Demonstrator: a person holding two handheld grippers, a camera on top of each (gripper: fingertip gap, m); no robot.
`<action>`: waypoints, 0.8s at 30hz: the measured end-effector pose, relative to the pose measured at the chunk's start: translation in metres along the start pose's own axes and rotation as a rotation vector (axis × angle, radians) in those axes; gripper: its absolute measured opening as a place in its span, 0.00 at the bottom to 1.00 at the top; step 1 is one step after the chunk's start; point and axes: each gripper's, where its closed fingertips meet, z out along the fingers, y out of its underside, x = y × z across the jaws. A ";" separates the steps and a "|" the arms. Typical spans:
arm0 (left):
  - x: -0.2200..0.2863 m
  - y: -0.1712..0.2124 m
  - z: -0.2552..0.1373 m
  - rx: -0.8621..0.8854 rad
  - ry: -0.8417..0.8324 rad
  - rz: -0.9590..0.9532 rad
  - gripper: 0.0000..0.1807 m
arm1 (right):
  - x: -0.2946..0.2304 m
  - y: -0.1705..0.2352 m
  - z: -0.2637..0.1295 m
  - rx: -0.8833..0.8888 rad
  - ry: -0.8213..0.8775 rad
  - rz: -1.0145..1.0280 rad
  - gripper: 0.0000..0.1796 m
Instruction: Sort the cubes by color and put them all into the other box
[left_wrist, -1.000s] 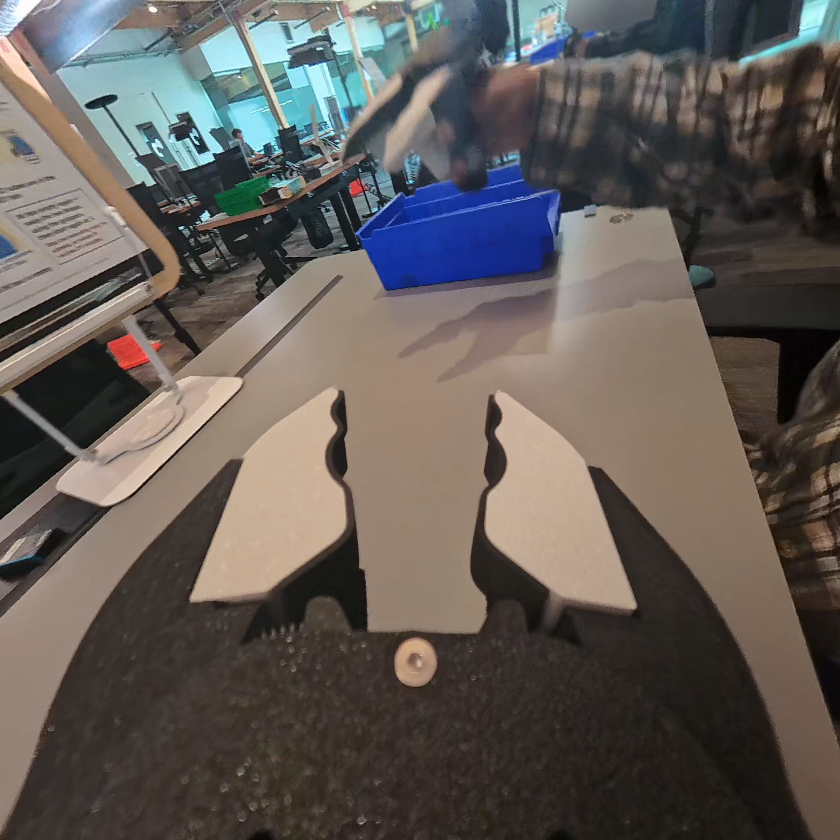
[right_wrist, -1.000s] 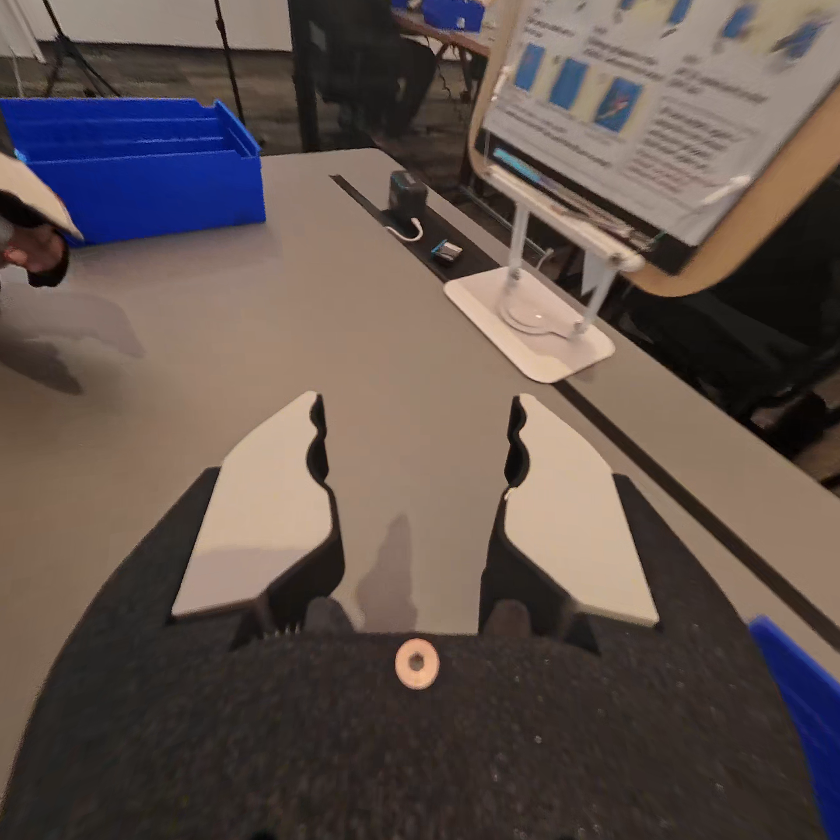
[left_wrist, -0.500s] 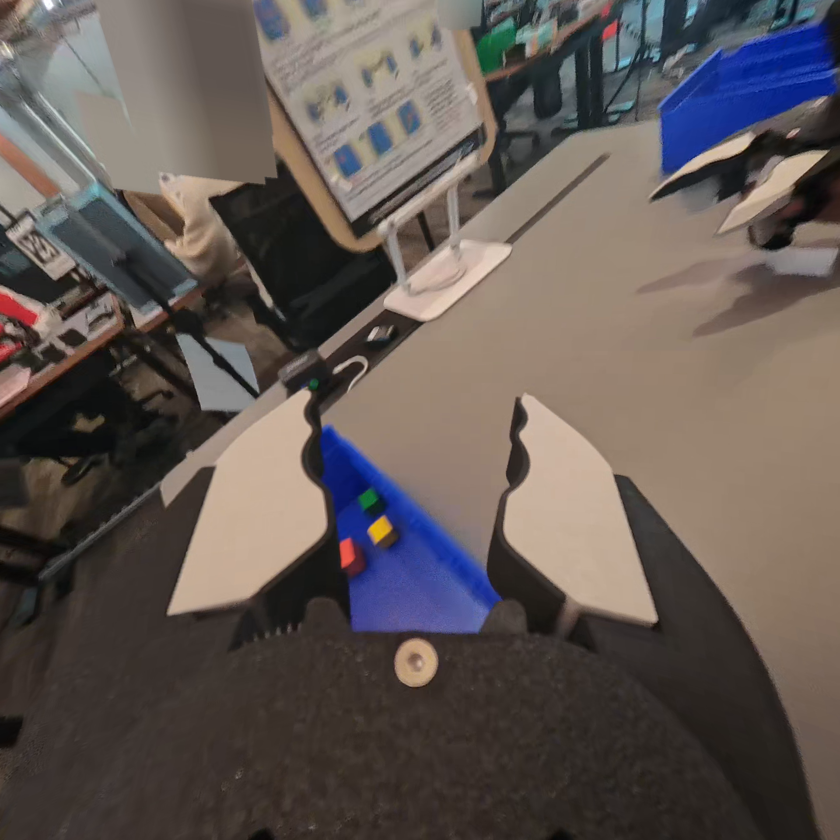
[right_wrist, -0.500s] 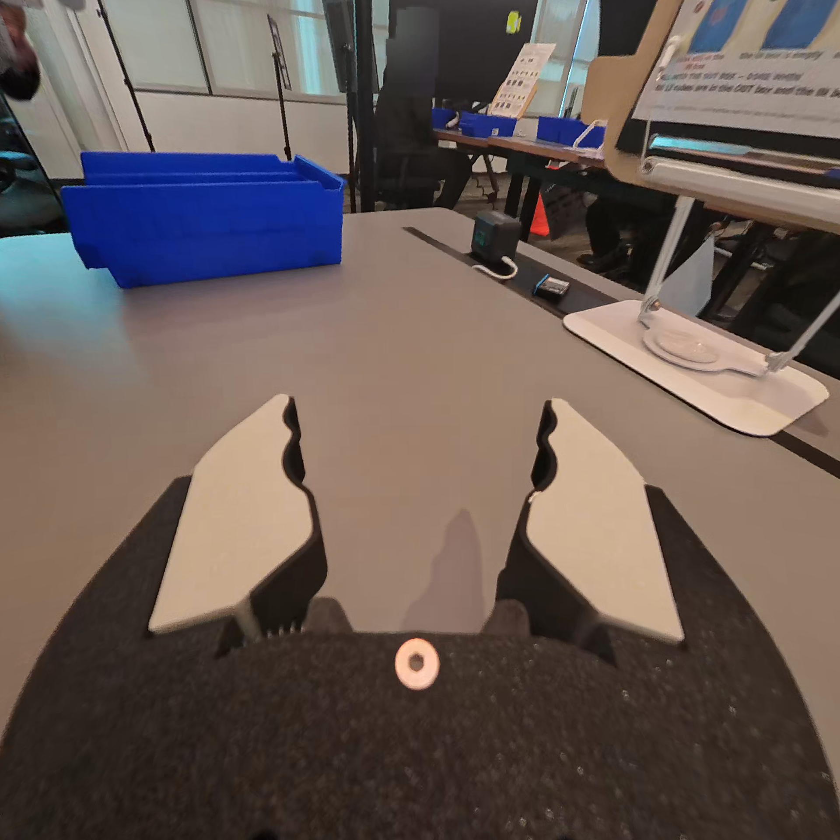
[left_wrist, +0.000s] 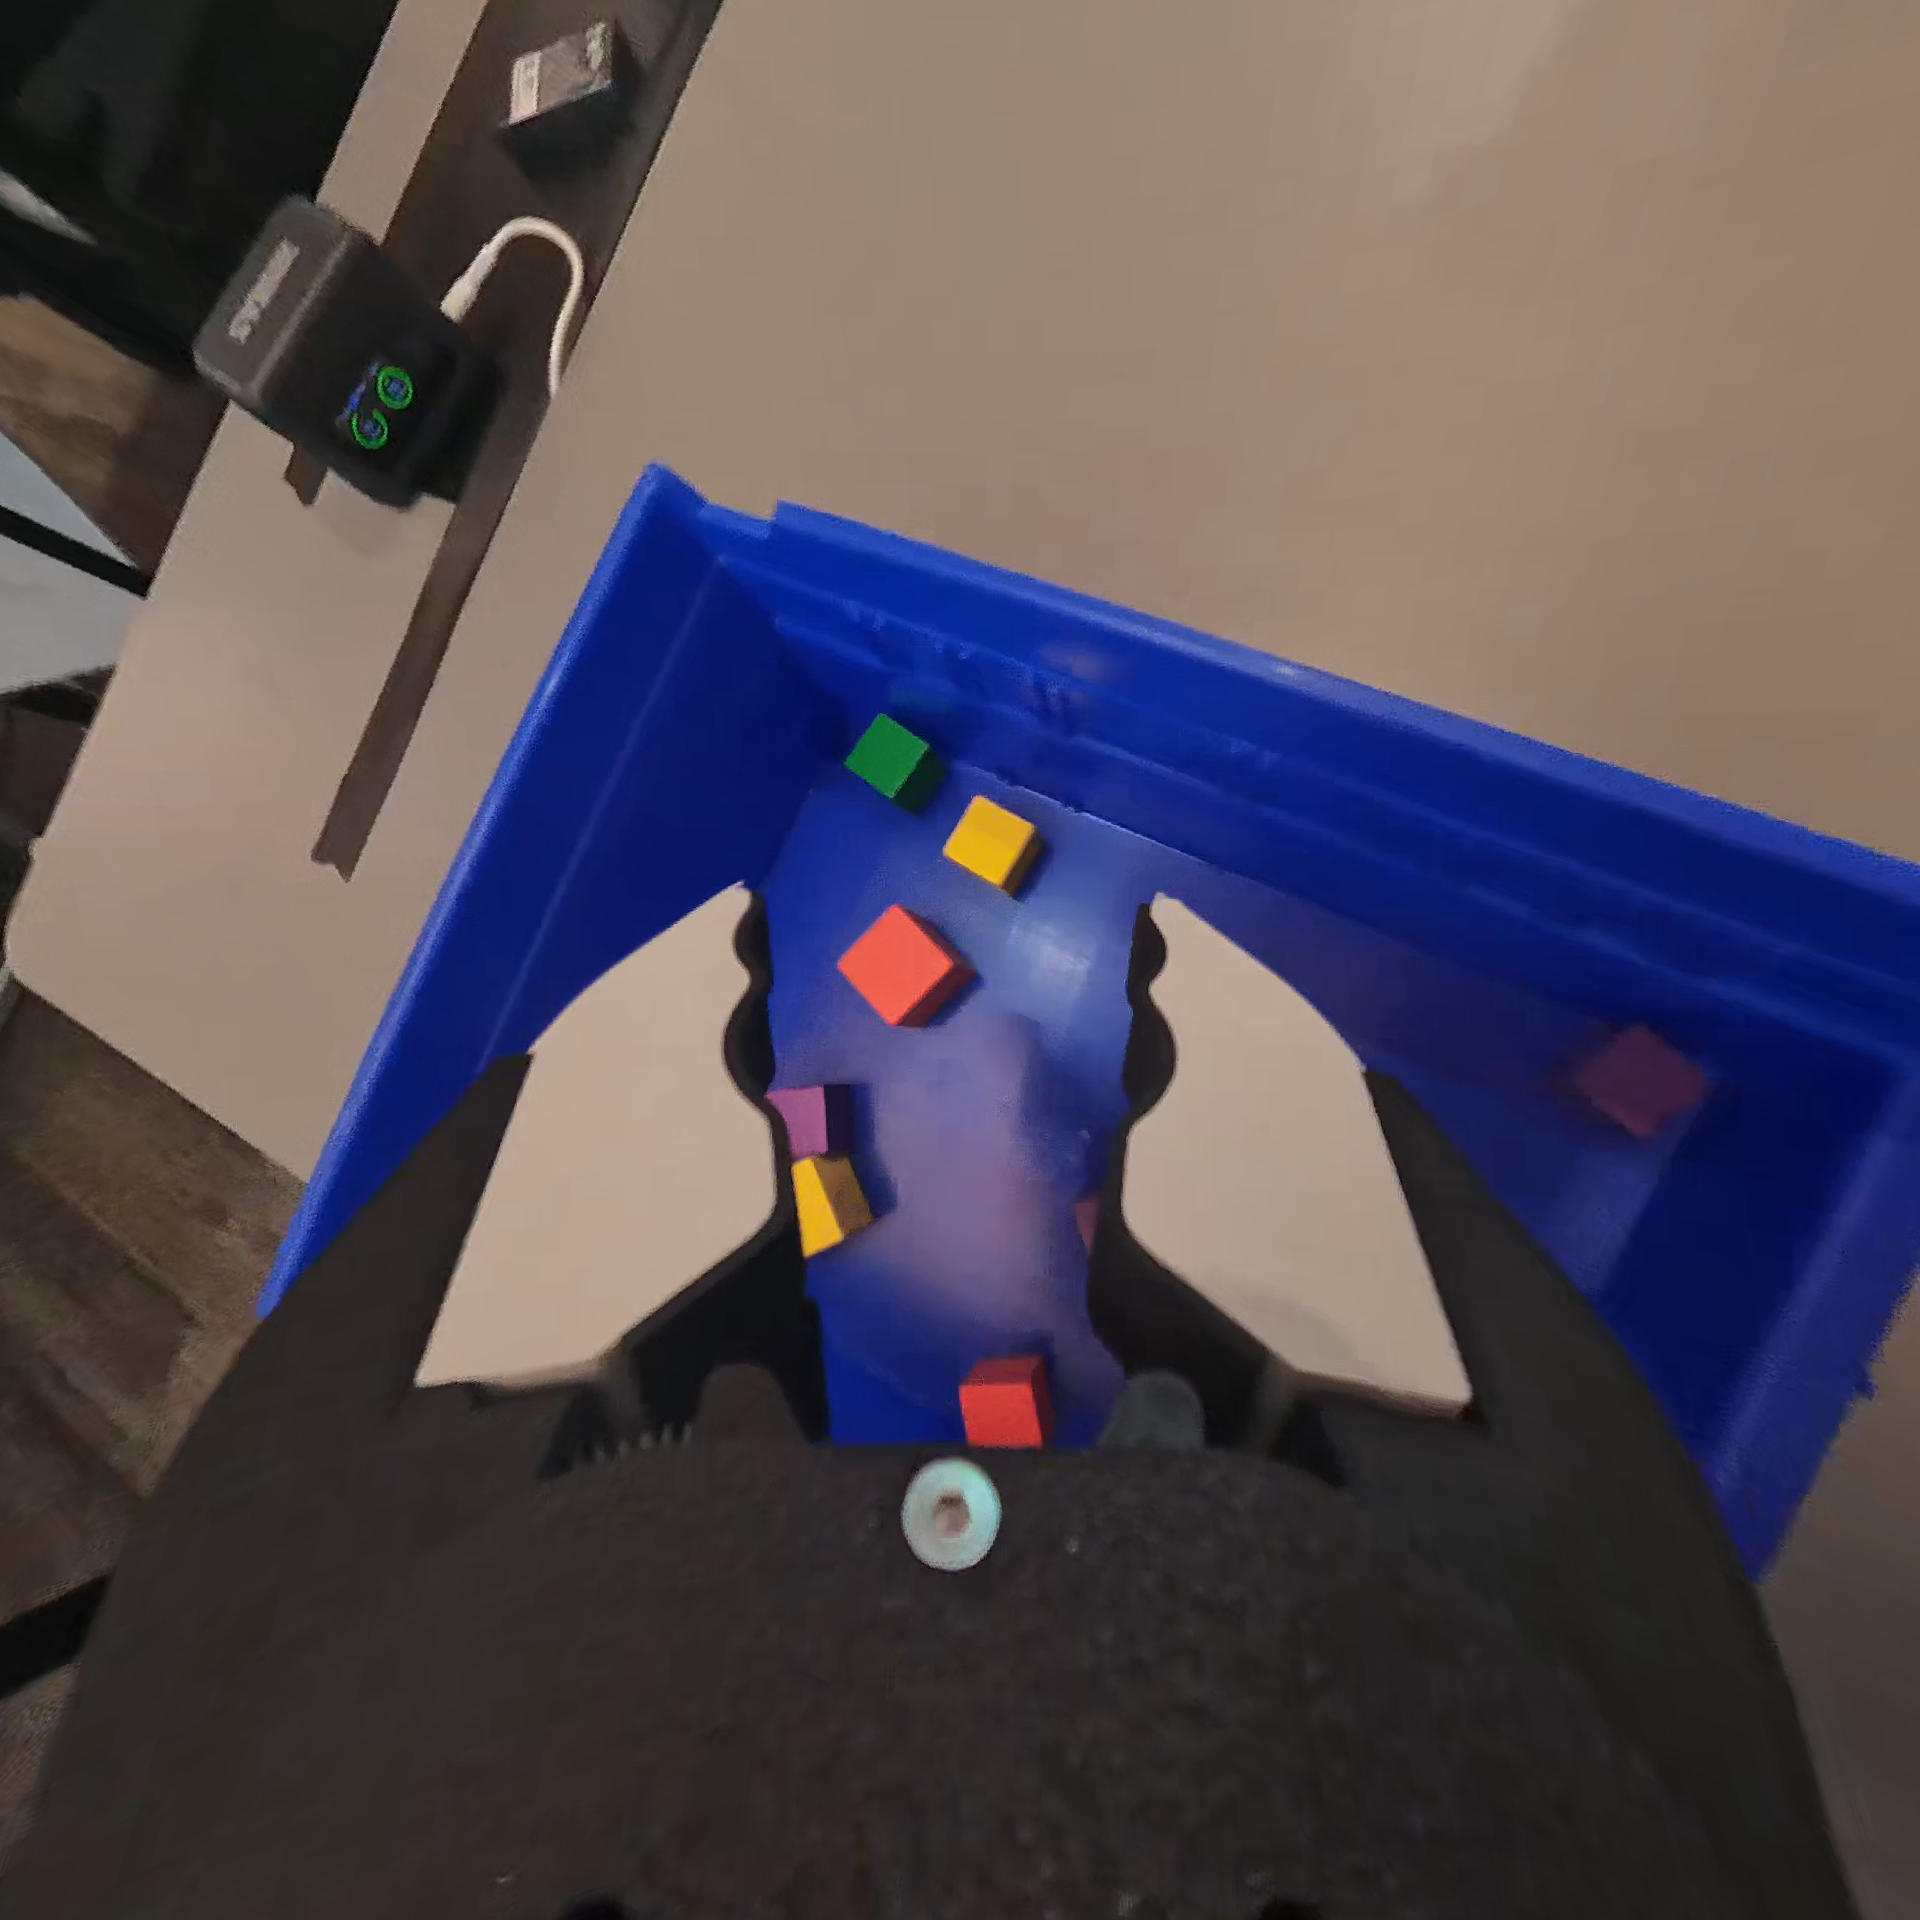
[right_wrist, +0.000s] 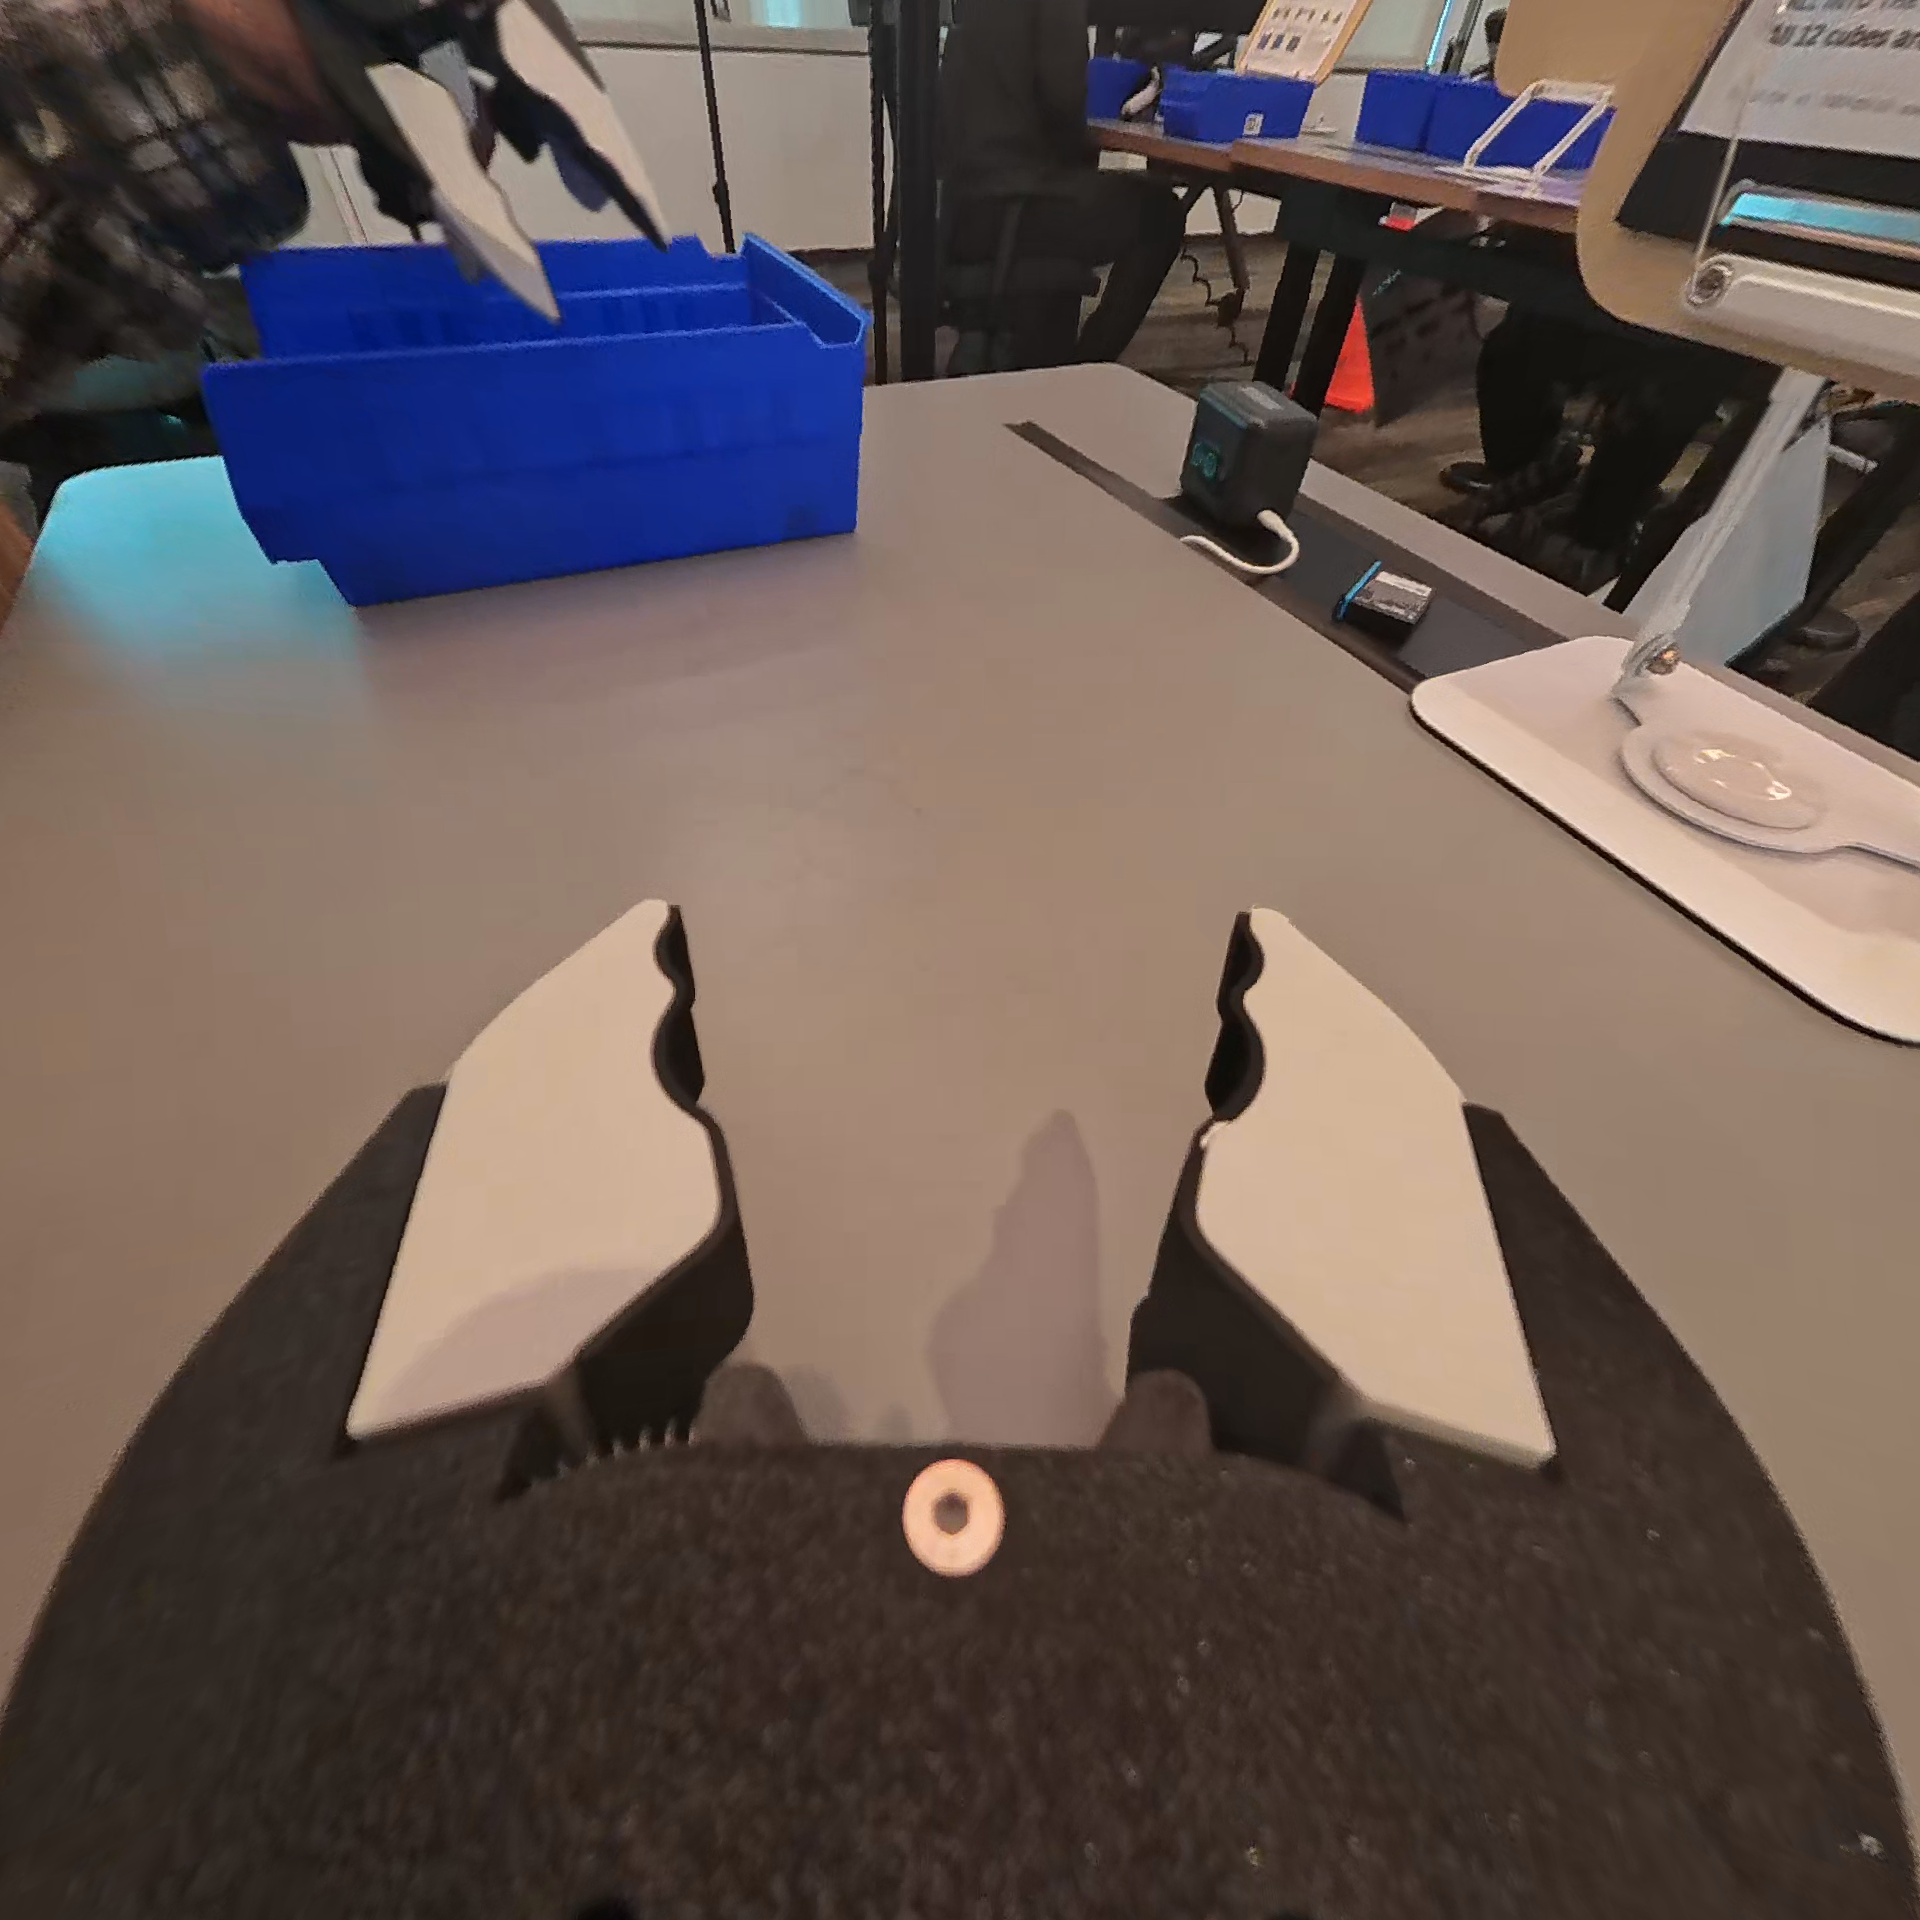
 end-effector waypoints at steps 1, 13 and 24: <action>-0.007 0.001 0.007 -0.009 -0.003 -0.020 0.35 | -0.001 -0.001 0.001 -0.002 -0.001 0.001 0.54; -0.023 0.004 0.065 -0.105 0.119 0.105 0.28 | -0.004 -0.002 0.003 -0.019 -0.026 -0.002 0.53; -0.024 0.012 0.089 -0.195 0.218 0.219 0.22 | -0.005 0.003 -0.005 -0.032 -0.029 -0.011 0.52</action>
